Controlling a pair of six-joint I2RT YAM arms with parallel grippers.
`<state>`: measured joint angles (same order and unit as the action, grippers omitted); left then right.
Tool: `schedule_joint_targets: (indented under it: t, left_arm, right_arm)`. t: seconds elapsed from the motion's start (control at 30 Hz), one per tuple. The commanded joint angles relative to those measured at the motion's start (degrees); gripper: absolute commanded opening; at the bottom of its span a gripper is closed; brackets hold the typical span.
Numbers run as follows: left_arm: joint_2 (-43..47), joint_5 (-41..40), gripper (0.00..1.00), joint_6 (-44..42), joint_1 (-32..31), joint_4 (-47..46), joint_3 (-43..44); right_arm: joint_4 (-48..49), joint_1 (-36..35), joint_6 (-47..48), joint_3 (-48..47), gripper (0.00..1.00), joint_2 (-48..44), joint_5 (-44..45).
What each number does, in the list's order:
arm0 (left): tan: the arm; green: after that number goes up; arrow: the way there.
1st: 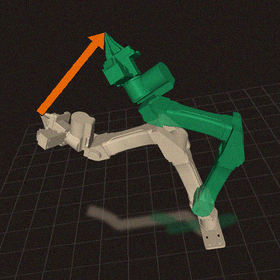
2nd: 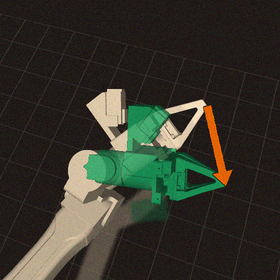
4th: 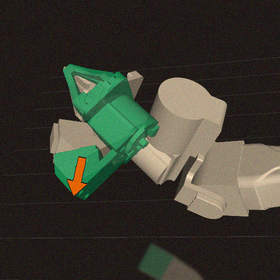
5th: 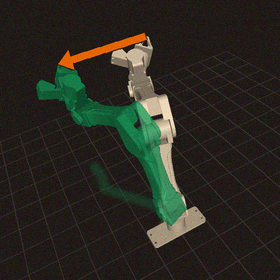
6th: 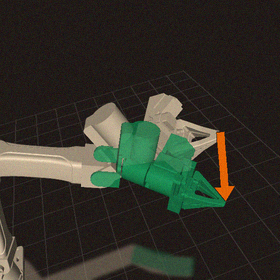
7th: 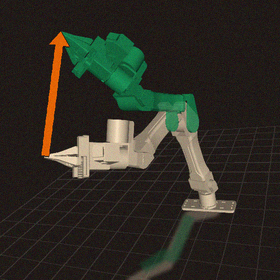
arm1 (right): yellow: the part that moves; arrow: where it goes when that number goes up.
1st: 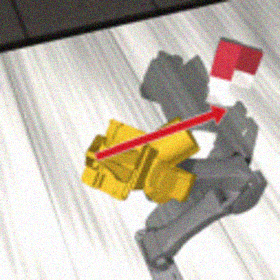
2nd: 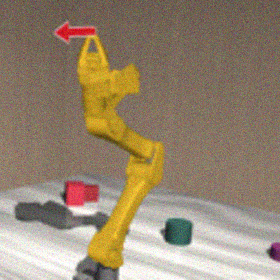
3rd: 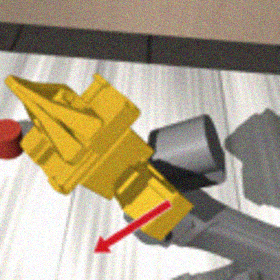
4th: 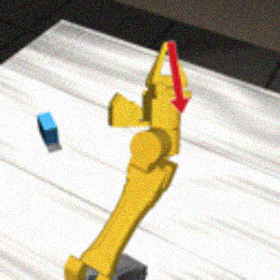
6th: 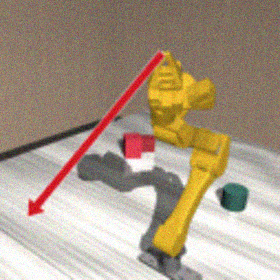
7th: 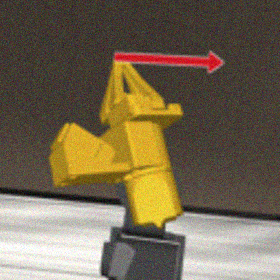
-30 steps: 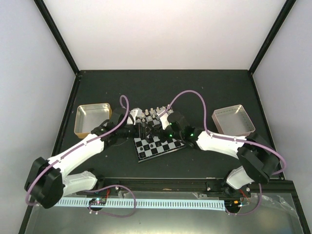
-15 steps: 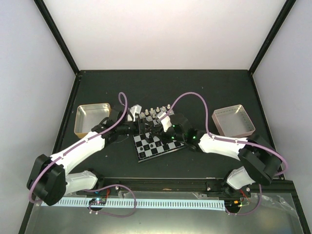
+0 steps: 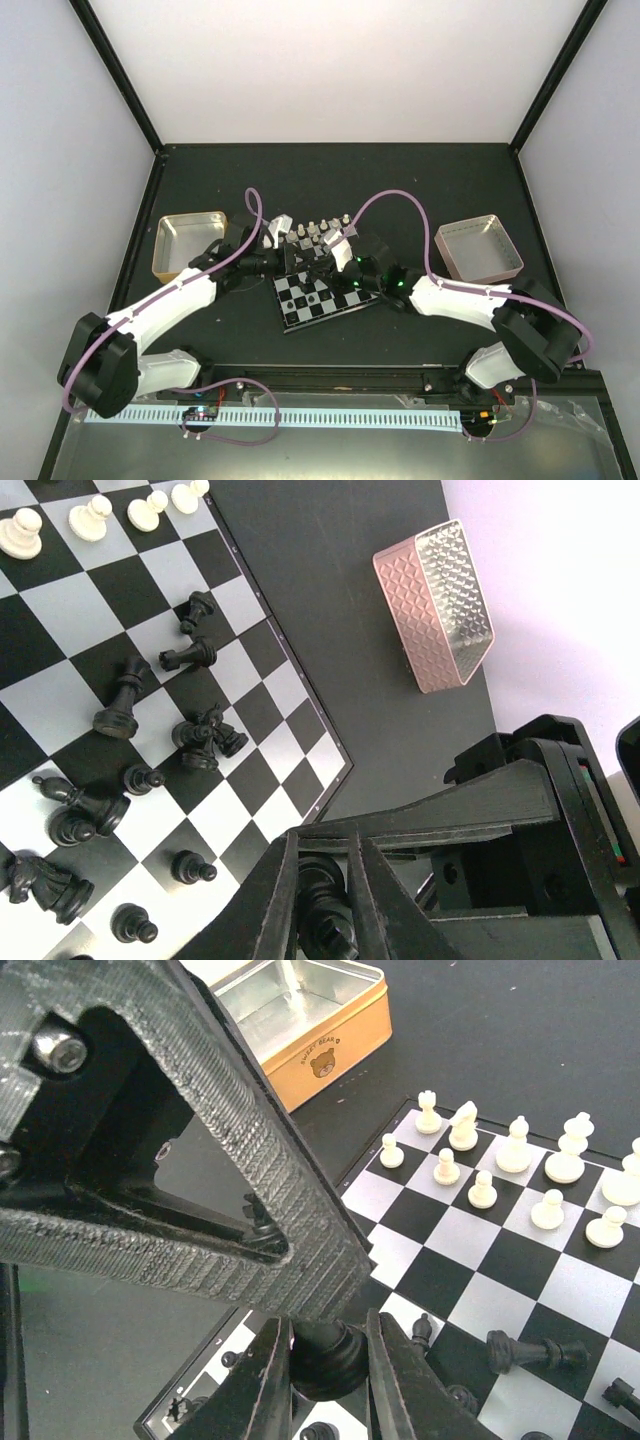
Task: Set up the chess pieces on the board
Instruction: Place the chess piece on the chessboard.
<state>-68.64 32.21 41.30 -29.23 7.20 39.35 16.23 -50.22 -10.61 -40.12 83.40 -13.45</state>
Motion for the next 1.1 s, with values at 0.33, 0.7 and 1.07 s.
schedule_joint_targets:
  t: [0.33,0.7,1.07]
  left_arm:
    - [8.0,-11.7,0.06,-8.5,-0.6,7.8,2.5]
    - [8.4,-31.5,0.07,-12.1,-10.9,14.4,4.4]
    - [0.5,-40.4,0.09,-15.0,-26.0,11.2,5.6]
  right_arm:
    - [-10.8,0.8,-12.0,-0.9,0.49,-5.5,17.6]
    - [-21.4,1.3,-22.5,2.4,0.49,-11.2,34.5]
    - [-29.5,3.0,-32.3,0.3,0.5,-11.8,38.9]
